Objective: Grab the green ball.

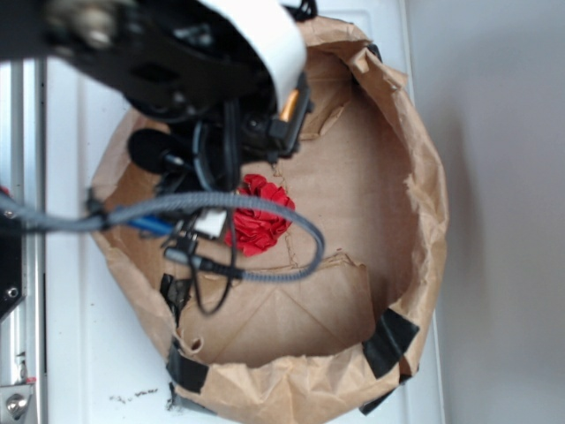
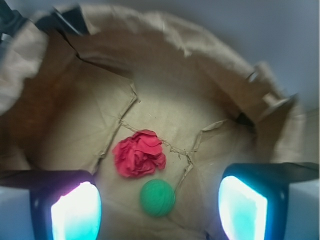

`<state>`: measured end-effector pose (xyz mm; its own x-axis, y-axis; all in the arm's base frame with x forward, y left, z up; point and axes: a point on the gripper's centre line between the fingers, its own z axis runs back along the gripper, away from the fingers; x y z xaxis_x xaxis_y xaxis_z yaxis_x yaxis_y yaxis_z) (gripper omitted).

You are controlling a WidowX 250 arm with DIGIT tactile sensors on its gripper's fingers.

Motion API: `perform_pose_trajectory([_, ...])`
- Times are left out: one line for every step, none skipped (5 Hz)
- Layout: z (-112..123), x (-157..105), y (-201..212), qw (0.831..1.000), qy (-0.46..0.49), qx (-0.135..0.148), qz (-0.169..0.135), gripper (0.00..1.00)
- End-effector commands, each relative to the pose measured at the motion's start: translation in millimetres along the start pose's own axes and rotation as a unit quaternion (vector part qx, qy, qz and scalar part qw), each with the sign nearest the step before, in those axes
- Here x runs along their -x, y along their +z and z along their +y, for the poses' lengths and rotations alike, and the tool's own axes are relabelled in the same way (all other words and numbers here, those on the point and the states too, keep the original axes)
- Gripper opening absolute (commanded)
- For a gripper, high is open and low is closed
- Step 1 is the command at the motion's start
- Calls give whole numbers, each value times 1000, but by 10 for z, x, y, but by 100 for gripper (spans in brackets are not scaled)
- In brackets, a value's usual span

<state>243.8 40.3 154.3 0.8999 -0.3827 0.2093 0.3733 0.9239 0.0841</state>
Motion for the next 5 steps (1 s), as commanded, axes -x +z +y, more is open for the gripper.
perform_pose_trajectory([116,64,-156,1000,12,-8,-12,100])
perform_pose_trajectory([128,125,-262,1000,12,-16,5,100])
perform_pose_trajectory([114,204,-366,1000,11,-16,18,100])
perform_pose_trajectory([52,242,-459,1000,8,-8,17,100])
perform_pose_trajectory([-47,220,-579,1000,-1,8,12,100])
